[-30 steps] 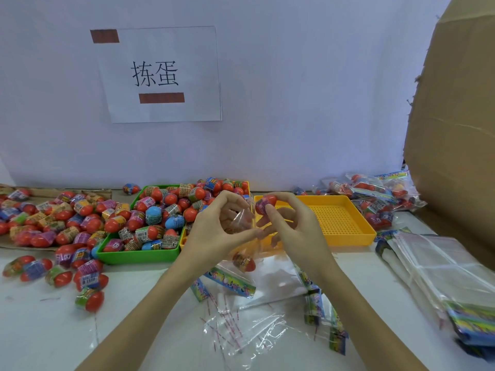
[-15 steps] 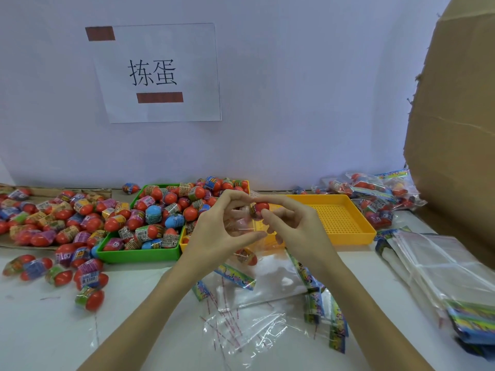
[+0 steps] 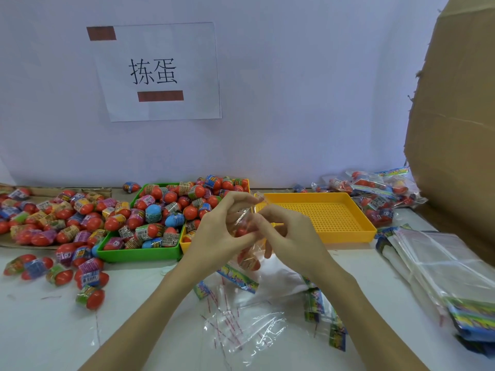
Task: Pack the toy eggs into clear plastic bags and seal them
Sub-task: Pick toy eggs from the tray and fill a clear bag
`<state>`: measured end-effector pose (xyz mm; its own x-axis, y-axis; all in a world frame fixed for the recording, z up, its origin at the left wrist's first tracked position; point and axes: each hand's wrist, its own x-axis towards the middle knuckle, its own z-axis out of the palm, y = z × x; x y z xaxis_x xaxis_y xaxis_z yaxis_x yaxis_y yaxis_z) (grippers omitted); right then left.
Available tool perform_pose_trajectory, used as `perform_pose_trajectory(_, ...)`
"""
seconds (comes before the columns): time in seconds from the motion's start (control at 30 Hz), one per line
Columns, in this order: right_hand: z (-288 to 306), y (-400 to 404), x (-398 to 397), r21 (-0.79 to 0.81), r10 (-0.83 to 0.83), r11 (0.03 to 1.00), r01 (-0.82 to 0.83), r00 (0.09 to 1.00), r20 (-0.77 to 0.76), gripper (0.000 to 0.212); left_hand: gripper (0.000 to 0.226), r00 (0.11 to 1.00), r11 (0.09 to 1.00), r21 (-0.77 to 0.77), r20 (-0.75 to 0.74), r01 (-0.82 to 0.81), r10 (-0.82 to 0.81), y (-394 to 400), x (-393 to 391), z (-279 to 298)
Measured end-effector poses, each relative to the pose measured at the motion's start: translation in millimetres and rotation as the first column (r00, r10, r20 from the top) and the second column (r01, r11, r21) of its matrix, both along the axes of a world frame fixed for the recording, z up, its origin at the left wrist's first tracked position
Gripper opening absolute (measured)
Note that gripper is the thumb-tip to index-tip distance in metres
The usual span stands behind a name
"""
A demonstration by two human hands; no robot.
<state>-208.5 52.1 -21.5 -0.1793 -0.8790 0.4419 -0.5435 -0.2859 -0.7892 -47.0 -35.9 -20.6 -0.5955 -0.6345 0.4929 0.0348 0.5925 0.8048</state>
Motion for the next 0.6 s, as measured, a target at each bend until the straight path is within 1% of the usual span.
perform_pose_trajectory(0.1, 0, 0, 2, 0.057, 0.032, 0.998, -0.033, 0.999, 0.011, 0.015, 0.054, 1.0, 1.0, -0.008, 0.025, -0.011, 0.011, -2, 1, -2)
perform_pose_trajectory(0.2, 0, 0, 2, 0.039, 0.011, 0.999, -0.01, 1.0, -0.007, 0.012, 0.054, 0.999, 1.0, 0.003, 0.046, -0.012, 0.012, -3, 0, -3)
perform_pose_trajectory(0.3, -1, -1, 4, 0.009, -0.024, 1.0, 0.024, 0.999, 0.021, 0.011, 0.052, 0.997, 1.0, -0.005, 0.071, -0.008, 0.008, -3, -2, -4)
perform_pose_trajectory(0.37, -1, -1, 5, 0.001, -0.016, 1.0, 0.016, 0.999, 0.036, 0.013, 0.05, 0.997, 1.0, 0.001, 0.071, 0.002, -0.002, -3, -2, -4)
perform_pose_trajectory(0.47, -2, -1, 8, -0.04, 0.005, 0.999, -0.005, 1.0, -0.016, 0.016, 0.048, 0.998, 1.0, 0.02, 0.054, 0.013, -0.014, -3, -2, -5)
perform_pose_trajectory(0.57, -3, -2, 12, -0.065, 0.0, 0.998, -0.005, 0.997, -0.075, 0.014, 0.045, 0.998, 0.999, 0.031, 0.055, 0.022, -0.023, -3, -2, -6)
perform_pose_trajectory(0.6, -3, -1, 11, -0.069, 0.003, 0.998, -0.008, 0.997, -0.073, 0.013, 0.046, 0.998, 0.999, 0.031, 0.055, 0.019, -0.021, -3, -2, -6)
